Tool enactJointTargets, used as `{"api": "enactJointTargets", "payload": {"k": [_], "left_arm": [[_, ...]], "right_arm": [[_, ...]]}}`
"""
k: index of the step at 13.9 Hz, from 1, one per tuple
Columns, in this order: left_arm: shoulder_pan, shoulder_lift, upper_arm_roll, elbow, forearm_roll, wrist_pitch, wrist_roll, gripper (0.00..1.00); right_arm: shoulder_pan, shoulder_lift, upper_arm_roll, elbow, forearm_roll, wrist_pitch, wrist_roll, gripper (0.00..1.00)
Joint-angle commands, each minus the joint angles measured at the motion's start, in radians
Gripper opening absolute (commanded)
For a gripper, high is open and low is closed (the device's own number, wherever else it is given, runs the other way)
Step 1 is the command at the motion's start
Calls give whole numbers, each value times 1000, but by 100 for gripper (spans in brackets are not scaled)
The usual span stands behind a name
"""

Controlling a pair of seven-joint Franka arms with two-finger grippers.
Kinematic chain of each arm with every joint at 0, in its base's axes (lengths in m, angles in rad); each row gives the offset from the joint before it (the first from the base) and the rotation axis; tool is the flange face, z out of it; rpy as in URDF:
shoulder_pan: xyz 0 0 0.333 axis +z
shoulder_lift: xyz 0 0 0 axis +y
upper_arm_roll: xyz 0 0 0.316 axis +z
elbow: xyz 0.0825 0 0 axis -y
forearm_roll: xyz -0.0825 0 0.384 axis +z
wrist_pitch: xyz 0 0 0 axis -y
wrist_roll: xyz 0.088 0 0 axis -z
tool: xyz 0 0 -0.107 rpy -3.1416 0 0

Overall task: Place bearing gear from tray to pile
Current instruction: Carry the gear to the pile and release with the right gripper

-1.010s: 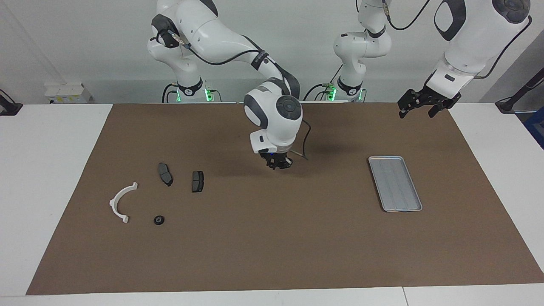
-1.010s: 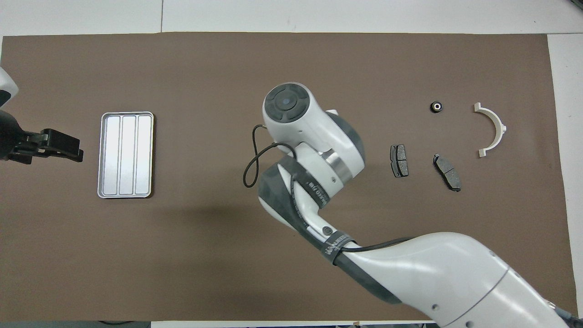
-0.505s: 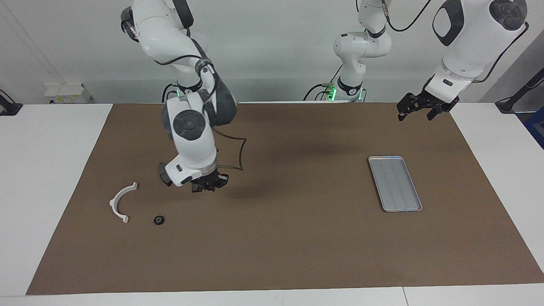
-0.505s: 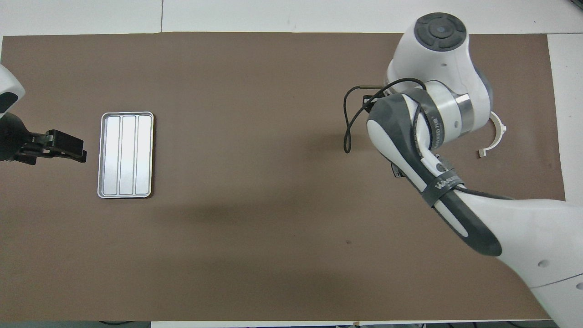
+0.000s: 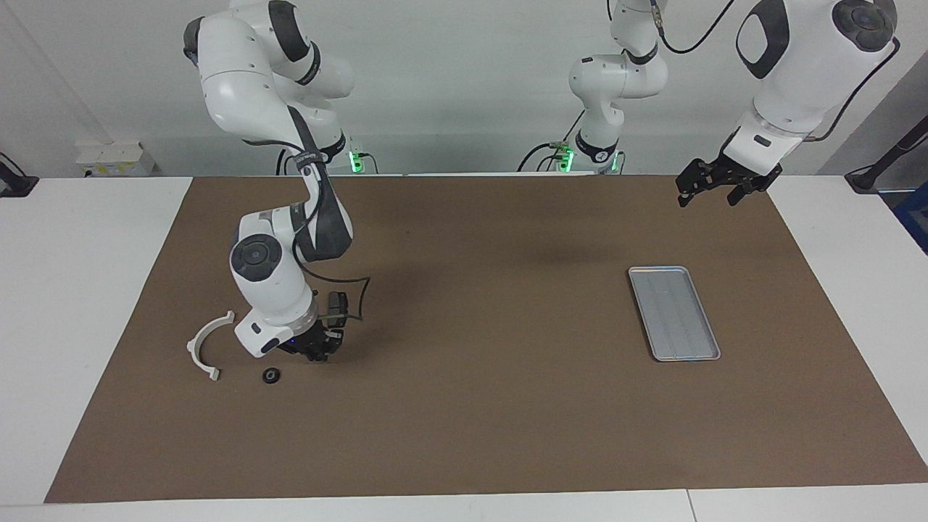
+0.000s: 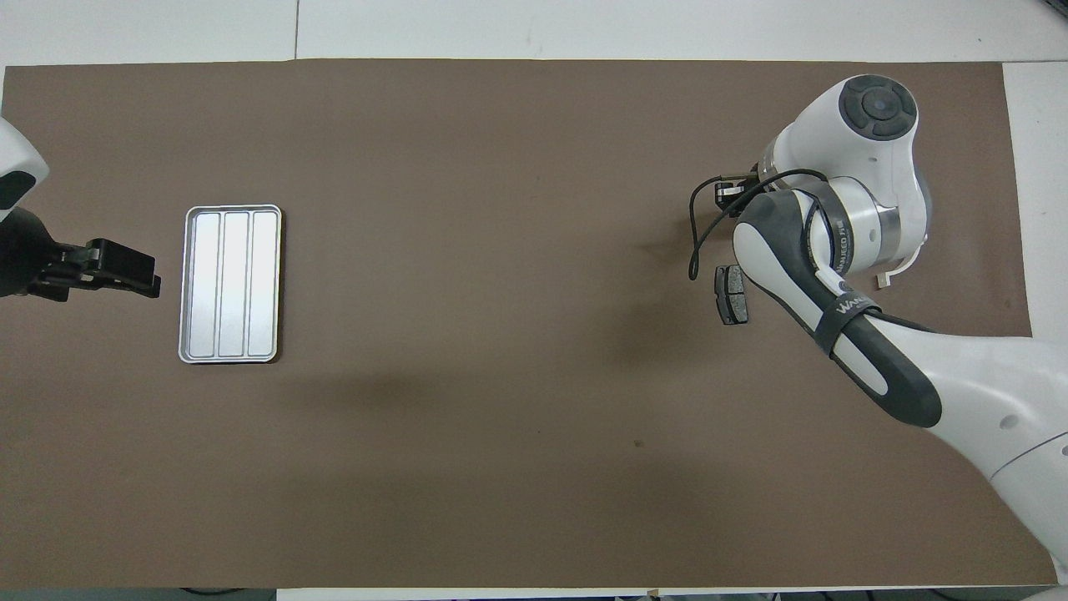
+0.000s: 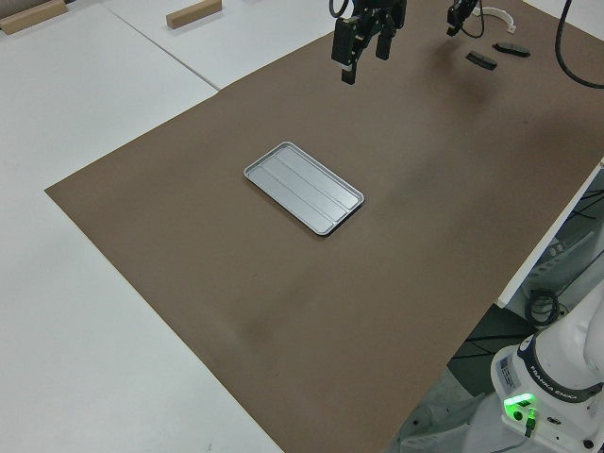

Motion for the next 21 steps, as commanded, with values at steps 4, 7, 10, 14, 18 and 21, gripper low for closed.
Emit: {"api": "enactJointTargets", "payload": {"k": [4,7,10,14,18,21], "left_arm": [[-10,-77,7,-143,-6,99,16,100],[-10,-77,7,-143,-6,99,16,100],[-10,-80,7,-137,-6,94,3,100],[-9,-80,9,-136,-6,90,5,100],[-7,-80,9,-136,-6,91,5,100],[-9,-80,9,-136,-6,93,5,100]], "right_arm": [[-28,23,12,-20,-36,73,-38,0],[-26,21,14,-22,-36,73,-26,60],[-25,16,14,-19,-36,68,-24,100],[-25,9,14,-20,-35,68,-24,100],[-34,-35,14,-19,-26,56,-26,100],[-26,-144,11,-37,-18,-14,-29,100]]}}
